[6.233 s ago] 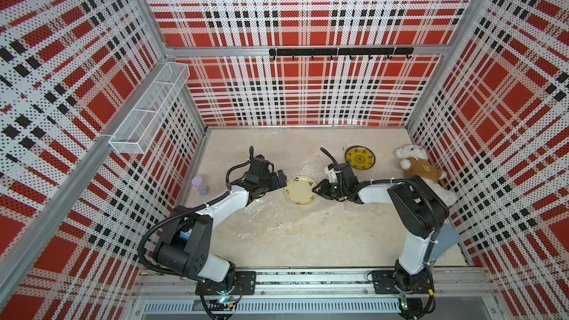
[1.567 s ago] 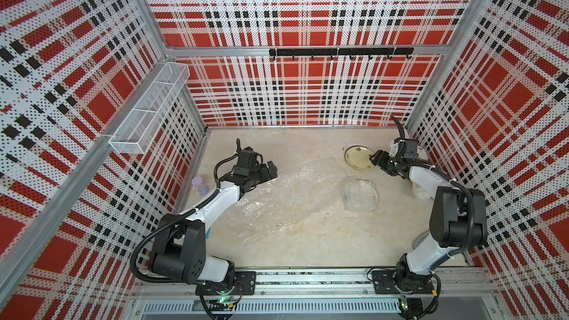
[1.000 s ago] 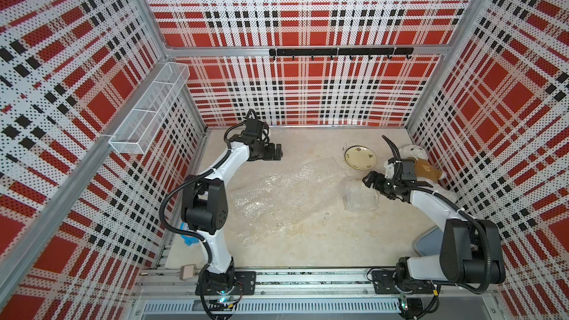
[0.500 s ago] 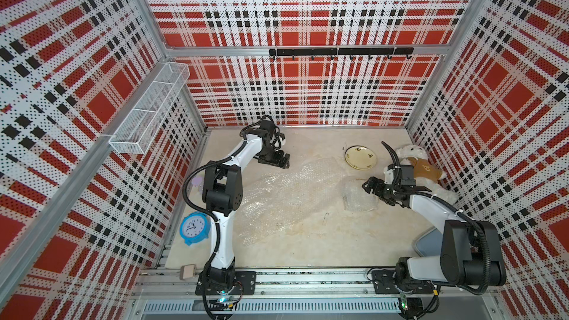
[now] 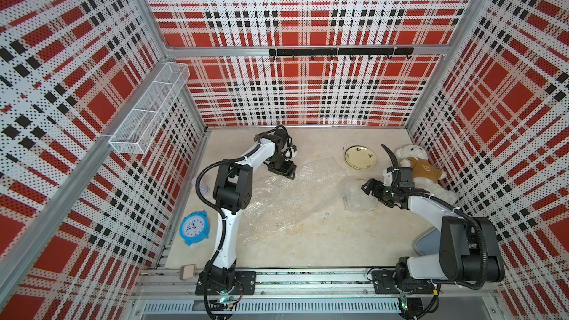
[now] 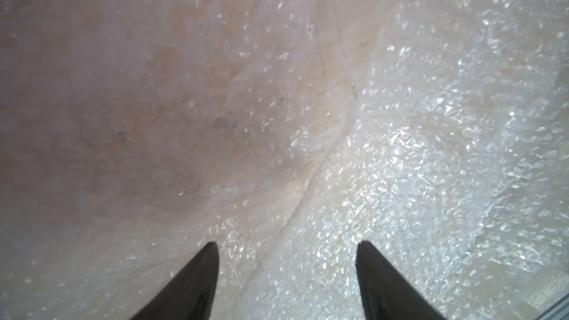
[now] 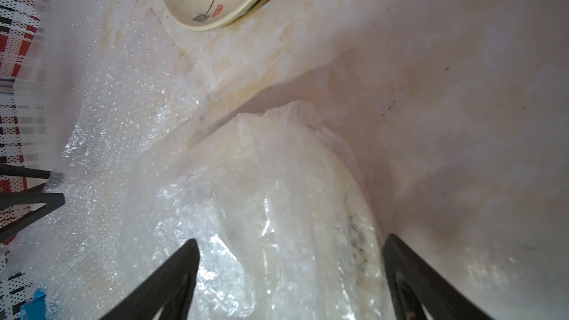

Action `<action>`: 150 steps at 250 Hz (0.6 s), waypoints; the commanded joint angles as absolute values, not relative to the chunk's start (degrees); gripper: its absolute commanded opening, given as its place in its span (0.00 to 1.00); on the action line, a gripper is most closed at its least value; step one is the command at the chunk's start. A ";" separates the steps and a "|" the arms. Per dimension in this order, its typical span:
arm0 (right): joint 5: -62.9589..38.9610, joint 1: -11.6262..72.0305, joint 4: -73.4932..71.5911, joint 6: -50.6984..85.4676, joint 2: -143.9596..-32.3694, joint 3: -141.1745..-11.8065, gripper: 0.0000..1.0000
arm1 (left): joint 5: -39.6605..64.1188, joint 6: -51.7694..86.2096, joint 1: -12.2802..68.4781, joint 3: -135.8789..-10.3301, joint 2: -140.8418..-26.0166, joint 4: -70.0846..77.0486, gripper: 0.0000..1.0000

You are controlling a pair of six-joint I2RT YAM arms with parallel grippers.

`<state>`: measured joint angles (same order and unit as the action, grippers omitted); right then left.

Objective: Unpack dinner plates from bubble wrap
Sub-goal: Pick up the bubble wrap from the center of the board.

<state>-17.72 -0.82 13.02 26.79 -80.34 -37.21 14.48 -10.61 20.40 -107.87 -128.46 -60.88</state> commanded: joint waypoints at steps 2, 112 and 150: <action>-18.20 -0.70 10.35 27.55 -80.86 -36.07 0.93 | 13.54 -11.25 20.52 -110.21 -130.29 -61.85 0.62; -18.10 -0.79 9.07 27.19 -81.62 -35.25 0.93 | 13.62 -11.12 21.68 -109.69 -131.31 -62.51 0.36; -18.34 -0.79 8.53 27.39 -81.83 -34.78 0.93 | 13.78 -10.91 21.84 -109.60 -131.05 -62.55 0.13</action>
<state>-17.89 -0.82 11.07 27.05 -80.95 -35.73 13.58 -10.50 21.34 -109.38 -130.80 -61.36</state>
